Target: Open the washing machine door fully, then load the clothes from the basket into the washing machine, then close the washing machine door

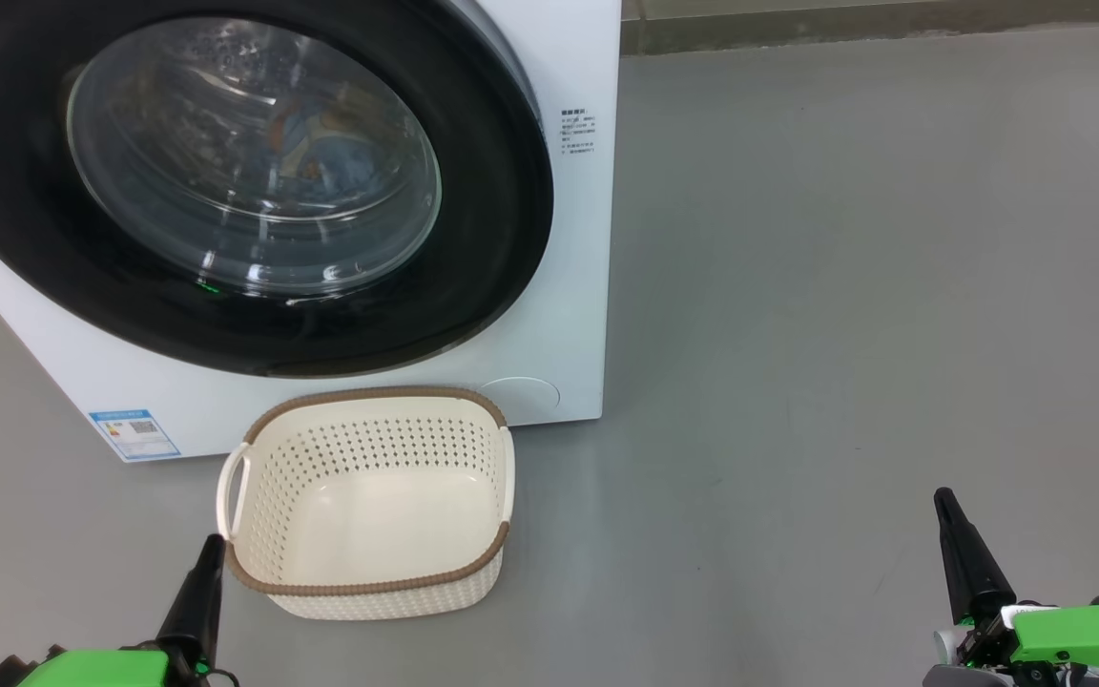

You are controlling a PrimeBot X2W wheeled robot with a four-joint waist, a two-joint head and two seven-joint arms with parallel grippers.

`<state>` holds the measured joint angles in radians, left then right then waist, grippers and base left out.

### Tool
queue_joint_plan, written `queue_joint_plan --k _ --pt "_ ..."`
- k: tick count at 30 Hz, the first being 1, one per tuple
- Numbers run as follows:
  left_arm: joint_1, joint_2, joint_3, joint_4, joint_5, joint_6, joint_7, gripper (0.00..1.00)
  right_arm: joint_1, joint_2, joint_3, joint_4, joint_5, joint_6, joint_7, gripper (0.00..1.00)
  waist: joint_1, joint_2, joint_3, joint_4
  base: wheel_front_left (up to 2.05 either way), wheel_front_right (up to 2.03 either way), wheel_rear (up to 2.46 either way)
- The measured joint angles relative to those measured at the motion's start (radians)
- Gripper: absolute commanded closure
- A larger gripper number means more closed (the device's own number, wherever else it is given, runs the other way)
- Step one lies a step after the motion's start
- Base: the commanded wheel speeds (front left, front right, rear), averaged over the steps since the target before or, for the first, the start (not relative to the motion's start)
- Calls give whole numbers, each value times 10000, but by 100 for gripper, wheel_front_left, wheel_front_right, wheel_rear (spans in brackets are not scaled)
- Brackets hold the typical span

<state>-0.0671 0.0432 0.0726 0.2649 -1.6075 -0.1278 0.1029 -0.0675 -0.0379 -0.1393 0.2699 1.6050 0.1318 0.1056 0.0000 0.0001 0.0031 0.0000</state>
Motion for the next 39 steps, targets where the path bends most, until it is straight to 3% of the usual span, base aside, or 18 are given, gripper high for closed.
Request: queue_joint_plan --k 39 --pt "0 -27 25 0 0 0 31 100 0 -2 0 0 0 -2 0 100 0 0 0 0 0 0 0"
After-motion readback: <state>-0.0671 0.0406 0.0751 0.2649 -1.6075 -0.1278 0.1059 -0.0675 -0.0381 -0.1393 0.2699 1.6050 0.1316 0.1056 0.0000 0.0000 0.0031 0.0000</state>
